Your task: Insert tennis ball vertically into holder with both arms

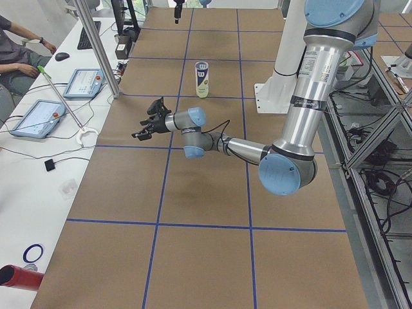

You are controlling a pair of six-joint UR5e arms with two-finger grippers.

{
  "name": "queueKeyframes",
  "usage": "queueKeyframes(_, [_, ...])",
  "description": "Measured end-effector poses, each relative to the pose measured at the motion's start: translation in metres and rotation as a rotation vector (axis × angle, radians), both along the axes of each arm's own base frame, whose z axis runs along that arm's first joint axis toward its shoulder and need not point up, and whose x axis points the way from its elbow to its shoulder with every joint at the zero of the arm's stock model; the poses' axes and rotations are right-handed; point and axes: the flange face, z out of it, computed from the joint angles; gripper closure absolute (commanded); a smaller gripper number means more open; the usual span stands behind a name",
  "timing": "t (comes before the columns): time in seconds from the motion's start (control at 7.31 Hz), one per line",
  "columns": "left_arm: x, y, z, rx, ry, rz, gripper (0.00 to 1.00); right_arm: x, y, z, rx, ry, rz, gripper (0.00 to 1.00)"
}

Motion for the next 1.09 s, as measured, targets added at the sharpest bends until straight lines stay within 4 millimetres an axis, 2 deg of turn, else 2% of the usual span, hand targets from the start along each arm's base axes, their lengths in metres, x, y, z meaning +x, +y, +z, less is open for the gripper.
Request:
queueKeyframes(0.14, [-0.022, -0.022, 0.001, -0.104, -0.019, 0.028, 0.04, 0.004, 0.001, 0.009, -0.007, 0.007, -0.001, 0.01])
queueKeyframes(0.41, [-0.056, -0.044, 0.006, -0.316, 0.048, 0.142, 0.01, 0.017, -0.001, 0.031, -0.004, 0.030, -0.022, 0.01])
queueKeyframes(0.55, [-0.081, -0.054, 0.002, -0.446, 0.128, 0.202, 0.01, 0.026, -0.005, 0.041, 0.000, 0.041, -0.027, 0.01])
queueKeyframes(0.68, [-0.106, -0.058, 0.000, -0.540, 0.202, 0.250, 0.02, 0.037, -0.010, 0.049, 0.005, 0.049, -0.031, 0.01])
queueKeyframes(0.82, [-0.127, -0.055, 0.008, -0.598, 0.248, 0.279, 0.02, 0.048, -0.015, 0.056, 0.010, 0.057, -0.032, 0.01])
queueKeyframes(1.09, [-0.151, -0.039, 0.045, -0.673, 0.271, 0.352, 0.04, 0.074, -0.023, 0.075, 0.014, 0.070, -0.037, 0.01])
